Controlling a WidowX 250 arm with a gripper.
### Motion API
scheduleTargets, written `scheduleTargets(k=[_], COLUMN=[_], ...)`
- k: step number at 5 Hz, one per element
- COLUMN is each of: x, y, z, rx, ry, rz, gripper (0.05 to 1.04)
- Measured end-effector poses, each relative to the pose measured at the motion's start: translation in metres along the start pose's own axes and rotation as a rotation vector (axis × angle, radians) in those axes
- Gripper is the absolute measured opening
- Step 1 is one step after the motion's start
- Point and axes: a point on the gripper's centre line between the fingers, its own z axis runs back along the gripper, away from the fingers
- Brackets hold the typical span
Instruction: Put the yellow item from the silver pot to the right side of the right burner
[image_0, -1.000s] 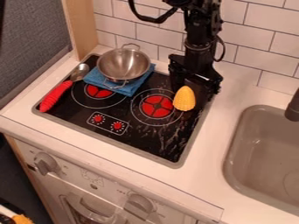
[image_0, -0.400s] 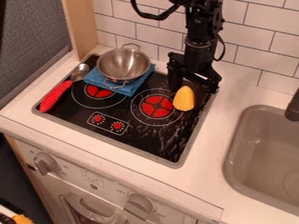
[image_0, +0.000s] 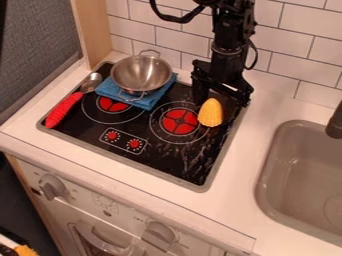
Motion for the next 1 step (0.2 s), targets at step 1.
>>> scheduleTargets(k=[1], x=[0.0000], y=[0.0000], z=[0.0000], rx=[0.000], ry=[0.000], rz=[0.000], gripper=[1.001])
